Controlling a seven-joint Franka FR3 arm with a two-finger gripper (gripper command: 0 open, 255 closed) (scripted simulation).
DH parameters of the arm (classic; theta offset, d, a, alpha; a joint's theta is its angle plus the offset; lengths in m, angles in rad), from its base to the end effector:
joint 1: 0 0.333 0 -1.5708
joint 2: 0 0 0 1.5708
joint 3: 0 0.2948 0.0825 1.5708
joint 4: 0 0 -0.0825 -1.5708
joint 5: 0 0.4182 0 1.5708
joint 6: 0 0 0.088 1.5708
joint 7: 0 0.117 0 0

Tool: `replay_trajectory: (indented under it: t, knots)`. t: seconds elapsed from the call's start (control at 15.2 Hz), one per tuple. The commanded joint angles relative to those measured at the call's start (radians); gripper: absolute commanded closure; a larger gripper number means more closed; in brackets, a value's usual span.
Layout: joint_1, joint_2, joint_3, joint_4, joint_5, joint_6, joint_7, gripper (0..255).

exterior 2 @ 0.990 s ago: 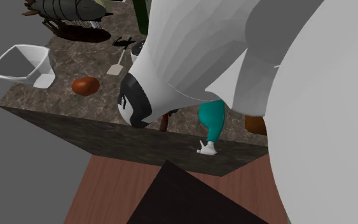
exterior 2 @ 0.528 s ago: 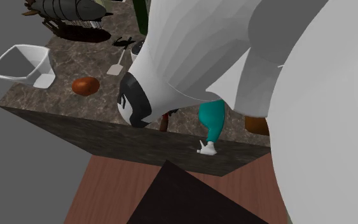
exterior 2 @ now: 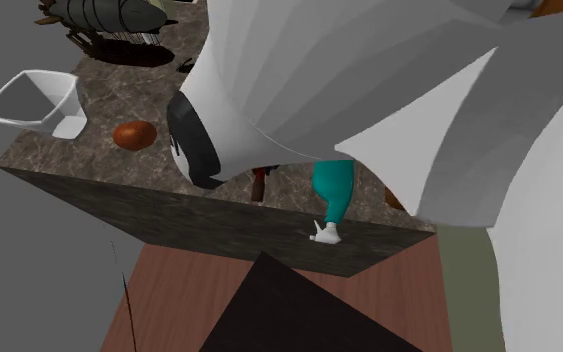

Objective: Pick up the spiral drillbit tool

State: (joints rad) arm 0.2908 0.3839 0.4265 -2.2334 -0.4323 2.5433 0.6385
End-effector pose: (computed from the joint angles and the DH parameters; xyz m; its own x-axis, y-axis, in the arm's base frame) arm 0.4062 0.3756 0.1512 0.9145 0.4039 0.0238 0.4011 -0.9126 0.0790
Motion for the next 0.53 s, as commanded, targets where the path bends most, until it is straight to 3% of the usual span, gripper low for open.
replay_trajectory:
  t: [0.0, 0.46]
  knots:
    - [-0.01, -0.026, 0.015, -0.003, 0.023, -0.02, -0.016, 255]
    - [-0.032, -0.088, 0.046, -0.005, 0.08, -0.071, -0.058, 255]
